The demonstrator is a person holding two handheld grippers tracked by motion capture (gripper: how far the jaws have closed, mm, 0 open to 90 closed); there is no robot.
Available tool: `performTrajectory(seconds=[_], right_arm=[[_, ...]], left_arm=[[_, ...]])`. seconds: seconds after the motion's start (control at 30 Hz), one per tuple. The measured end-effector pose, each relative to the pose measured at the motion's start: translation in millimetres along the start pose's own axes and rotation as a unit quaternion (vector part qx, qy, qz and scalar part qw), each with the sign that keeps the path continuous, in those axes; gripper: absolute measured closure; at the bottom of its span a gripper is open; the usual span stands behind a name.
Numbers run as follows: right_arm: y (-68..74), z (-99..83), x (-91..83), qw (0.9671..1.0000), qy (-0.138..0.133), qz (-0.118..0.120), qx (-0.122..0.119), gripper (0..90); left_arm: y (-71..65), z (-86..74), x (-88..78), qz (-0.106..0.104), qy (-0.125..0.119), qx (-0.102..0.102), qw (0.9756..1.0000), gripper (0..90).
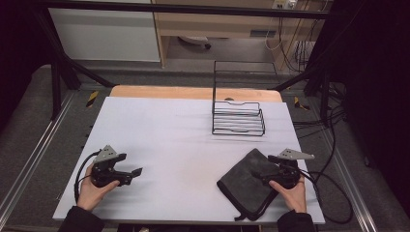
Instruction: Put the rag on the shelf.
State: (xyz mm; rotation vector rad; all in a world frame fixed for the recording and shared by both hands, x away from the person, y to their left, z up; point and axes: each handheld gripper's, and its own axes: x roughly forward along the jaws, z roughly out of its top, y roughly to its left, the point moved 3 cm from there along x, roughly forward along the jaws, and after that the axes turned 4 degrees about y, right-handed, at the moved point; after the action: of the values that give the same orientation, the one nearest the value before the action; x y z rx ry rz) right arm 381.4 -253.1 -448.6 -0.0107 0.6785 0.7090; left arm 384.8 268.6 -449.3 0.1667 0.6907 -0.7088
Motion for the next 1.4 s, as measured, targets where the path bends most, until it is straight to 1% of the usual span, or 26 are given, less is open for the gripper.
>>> performTrajectory(seconds=[0.23,0.4,0.43,0.53,0.6,0.63,0.67,0.7,0.73,0.8,0.83,0.87,0.9,0.93,0.97,1.03,1.07,1.1,1.13,1.17,1.2,1.23,1.27,1.3,1.33,1.4], right_arm=[[1.5,-0.9,0.9,1.0,0.007,-0.001,-0.002,3.1],[7.4,1.7,2.5,0.9999,0.014,0.001,-0.008,5.0],[12.3,4.6,3.6,0.9998,0.017,0.005,-0.01,6.1],[17.9,7.6,4.6,0.9997,0.014,0.01,-0.016,8.2],[27.4,11.1,7.1,0.9994,0.014,0.019,-0.025,14.2],[27.4,11.1,7.1,0.9994,0.014,0.019,-0.025,14.2],[34.6,12.9,9.9,0.9988,0.023,0.024,-0.037,17.4],[34.6,12.9,9.9,0.9988,0.023,0.024,-0.037,17.4],[43.8,14.2,13.5,0.9976,0.03,0.035,-0.051,23.3],[51.5,15.0,17.6,0.9966,0.037,0.044,-0.059,26.2],[51.5,15.0,17.6,0.9966,0.037,0.044,-0.059,26.2],[59.5,15.3,23.3,0.9948,0.053,0.048,-0.073,30.5],[63.2,15.1,26.1,0.9936,0.059,0.05,-0.083,32.7],[63.2,15.1,26.1,0.9936,0.059,0.05,-0.083,32.7],[70.4,14.2,31.1,0.992,0.066,0.055,-0.092,39.0],[76.6,13.0,36.0,0.9897,0.074,0.066,-0.103,42.4],[76.6,13.0,36.0,0.9897,0.074,0.066,-0.103,42.4],[82.0,11.2,40.7,0.9875,0.084,0.077,-0.109,46.1],[82.0,11.2,40.7,0.9875,0.084,0.077,-0.109,46.1],[87.0,9.4,45.0,0.9854,0.093,0.082,-0.117,49.9],[87.0,9.4,45.0,0.9854,0.093,0.082,-0.117,49.9],[91.0,7.9,49.3,0.9836,0.099,0.085,-0.124,52.5],[92.8,6.8,51.5,0.9831,0.103,0.087,-0.124,53.7],[92.8,6.8,51.5,0.9831,0.103,0.087,-0.124,53.7],[94.5,4.0,56.4,0.9817,0.111,0.086,-0.128,56.0],[93.9,2.4,59.7,0.9814,0.113,0.079,-0.133,58.6]], left_arm=[[-1.4,0.5,-0.5,-0.001,-0.001,-0.001,1.0,9.9],[-1.6,-0.2,-0.6,0.001,0.005,0.006,1.0,9.9],[-1.1,-0.3,-0.9,0.003,0.005,0.006,1.0,9.9],[0.1,-0.3,-1.2,0.003,0.003,0.001,1.0,10.0],[0.1,-1.0,-0.4,0.006,0.006,0.002,1.0,10.0],[0.1,-1.0,-0.4,0.006,0.006,0.002,1.0,10.1],[0.2,-0.9,-0.5,0.006,0.008,0.003,0.9999,10.2],[0.2,-0.8,-0.6,0.006,0.007,0.002,1.0,10.2],[0.1,-0.7,-0.8,0.006,0.007,0.002,1.0,10.4],[-0.3,-0.9,-0.2,0.007,0.008,0.001,0.9999,10.5],[-0.3,-0.9,-0.2,0.007,0.008,0.001,0.9999,10.6],[-0.3,-1.0,-0.1,0.006,0.008,0.001,0.9999,10.7],[-0.4,-1.1,-0.1,0.006,0.009,0.001,0.9999,10.7],[-0.3,-1.1,-0.3,0.007,0.009,0.002,0.9999,10.7],[-0.1,-1.0,-0.5,0.008,0.009,0.001,0.9999,11.0],[0.3,-1.1,-0.7,0.007,0.009,0.0,0.9999,11.0],[0.2,-1.1,-0.7,0.007,0.009,0.0,0.9999,11.0],[0.0,-1.2,-0.5,0.007,0.01,0.0,0.9999,11.3],[-0.3,-1.3,-0.3,0.006,0.01,0.001,0.9999,11.3],[-0.5,-1.3,-0.2,0.006,0.011,0.001,0.9999,11.4],[-0.6,-1.3,0.0,0.007,0.011,0.002,0.9999,11.4],[-0.4,-1.4,-0.2,0.007,0.014,0.005,0.9999,11.7],[-0.3,-1.6,0.0,0.007,0.016,0.005,0.9998,11.8],[-0.3,-1.6,0.0,0.007,0.016,0.005,0.9998,11.8],[-0.2,-1.7,0.2,0.007,0.016,0.004,0.9998,12.0],[-0.1,-1.9,0.4,0.007,0.016,0.004,0.9998,12.1]])
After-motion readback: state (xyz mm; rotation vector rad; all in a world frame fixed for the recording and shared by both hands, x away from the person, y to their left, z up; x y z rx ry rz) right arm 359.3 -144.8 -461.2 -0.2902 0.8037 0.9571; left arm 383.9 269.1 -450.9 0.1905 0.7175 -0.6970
